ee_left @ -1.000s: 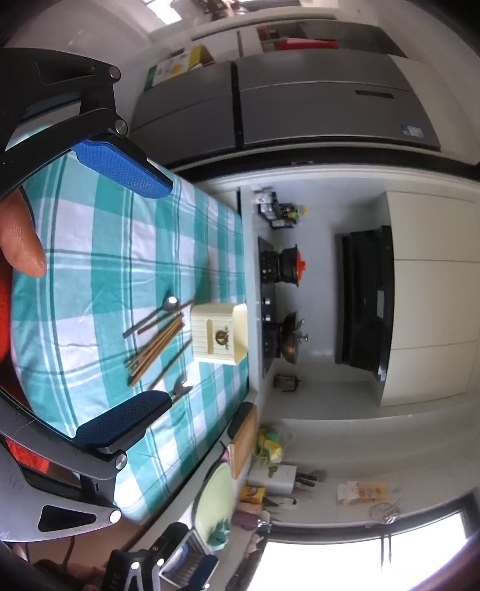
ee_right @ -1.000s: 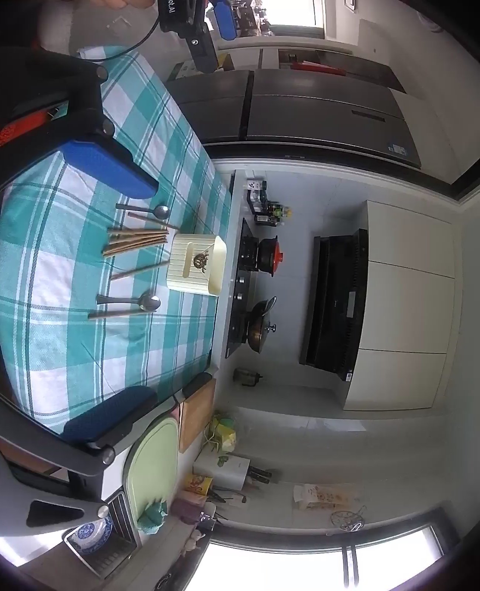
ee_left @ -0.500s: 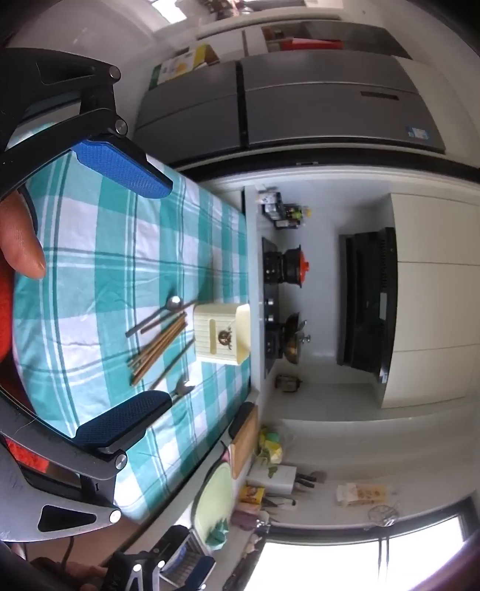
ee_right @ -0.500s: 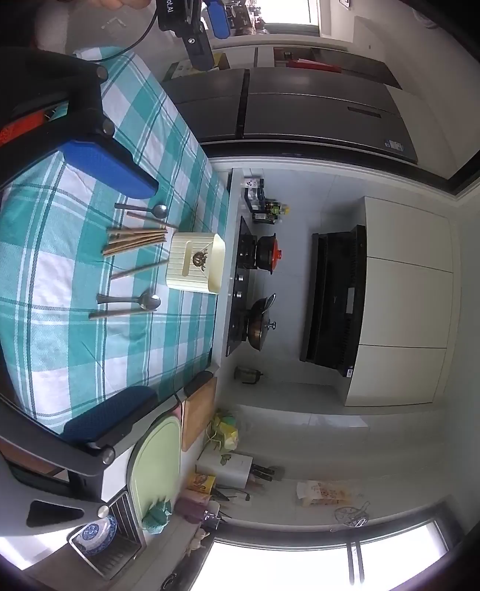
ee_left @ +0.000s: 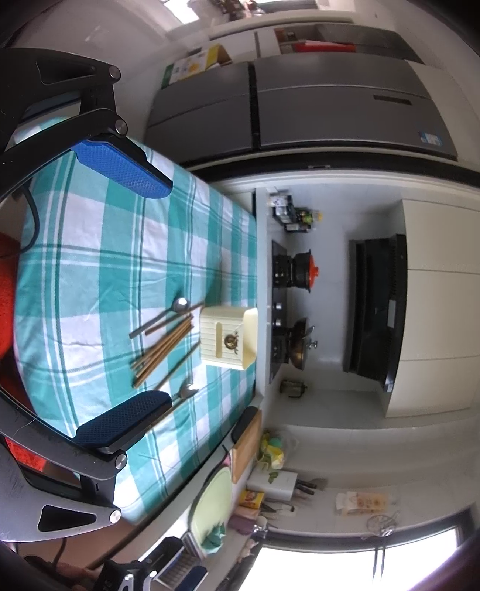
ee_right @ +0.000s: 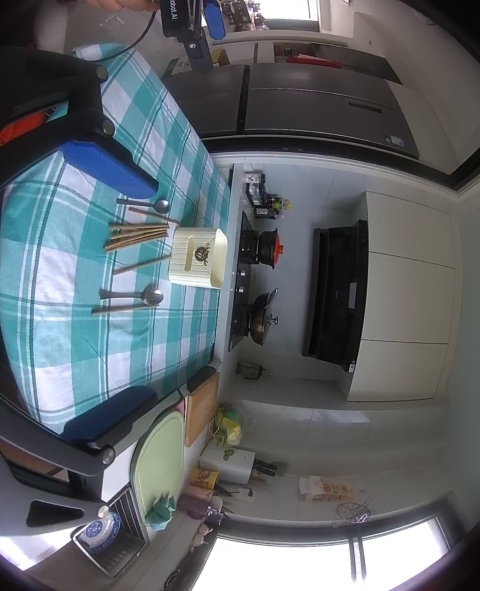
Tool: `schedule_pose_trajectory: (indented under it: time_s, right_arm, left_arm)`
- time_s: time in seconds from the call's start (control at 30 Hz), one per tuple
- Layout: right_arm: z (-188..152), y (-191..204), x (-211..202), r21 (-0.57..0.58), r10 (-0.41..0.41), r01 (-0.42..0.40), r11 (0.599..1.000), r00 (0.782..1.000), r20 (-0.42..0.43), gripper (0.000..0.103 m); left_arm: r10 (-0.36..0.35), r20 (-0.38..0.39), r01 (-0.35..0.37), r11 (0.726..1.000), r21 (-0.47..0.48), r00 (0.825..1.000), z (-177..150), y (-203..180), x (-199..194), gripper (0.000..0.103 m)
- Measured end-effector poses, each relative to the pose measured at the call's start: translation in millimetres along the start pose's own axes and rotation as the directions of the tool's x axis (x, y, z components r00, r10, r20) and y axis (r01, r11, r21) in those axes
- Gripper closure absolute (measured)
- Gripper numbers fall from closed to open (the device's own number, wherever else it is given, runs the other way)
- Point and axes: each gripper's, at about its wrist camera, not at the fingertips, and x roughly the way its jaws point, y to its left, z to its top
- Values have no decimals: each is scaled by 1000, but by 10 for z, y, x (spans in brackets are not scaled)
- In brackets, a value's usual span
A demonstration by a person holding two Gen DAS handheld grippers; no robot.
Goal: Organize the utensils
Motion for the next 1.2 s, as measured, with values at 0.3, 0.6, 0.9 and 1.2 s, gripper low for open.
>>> schedule_pose_trajectory:
  time_s: [0.3,0.6,0.9,1.2]
  right_arm:
    - [4,-9,43,4,6,-6,1000,1000,-12,0]
    - [-9,1,81,7,3,-3,1000,1000,-22,0]
    - [5,0,95,8,0,0,1000,1000,-22,0]
    - [6,-5,102,9,-1,1,1000,1000,-22,0]
  left_arm:
    - [10,-15,-10,1000,-4,1000,-10,13,64,0]
    - [13,-28,-13,1000,-6,1000,-4,39,106,0]
    - [11,-29,-11,1000,-3,1000,-6,44,126,0]
    - [13,-30,-13,1000,-3,999,-9,36,127,0]
